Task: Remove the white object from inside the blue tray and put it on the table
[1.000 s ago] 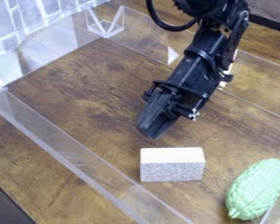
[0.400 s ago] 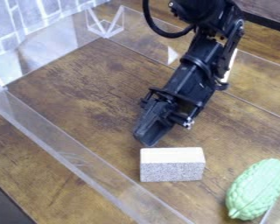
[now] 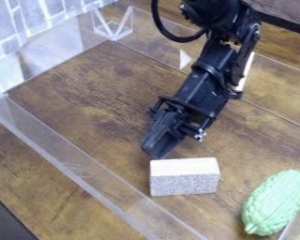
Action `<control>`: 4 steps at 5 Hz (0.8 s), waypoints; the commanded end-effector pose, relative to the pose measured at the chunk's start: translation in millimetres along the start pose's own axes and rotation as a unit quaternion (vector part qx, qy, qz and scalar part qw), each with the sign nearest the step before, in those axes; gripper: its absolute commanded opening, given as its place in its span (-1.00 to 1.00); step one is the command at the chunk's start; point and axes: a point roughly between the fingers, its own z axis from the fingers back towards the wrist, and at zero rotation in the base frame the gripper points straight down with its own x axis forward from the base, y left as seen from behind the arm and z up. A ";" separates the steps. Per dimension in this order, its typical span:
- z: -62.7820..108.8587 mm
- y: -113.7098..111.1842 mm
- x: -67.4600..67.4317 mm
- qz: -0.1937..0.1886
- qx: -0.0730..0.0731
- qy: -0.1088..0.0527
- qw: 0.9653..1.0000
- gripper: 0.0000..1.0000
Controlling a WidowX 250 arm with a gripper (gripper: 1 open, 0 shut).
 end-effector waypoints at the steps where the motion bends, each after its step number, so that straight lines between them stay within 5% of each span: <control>1: 16.5 -6.3 -10.0 -0.003 0.020 -0.037 0.999 -1.00; 3: 11.8 -3.1 -3.1 0.000 0.019 -0.038 0.999 -1.00; 4: 9.2 -2.3 -0.8 0.001 0.018 -0.037 0.999 1.00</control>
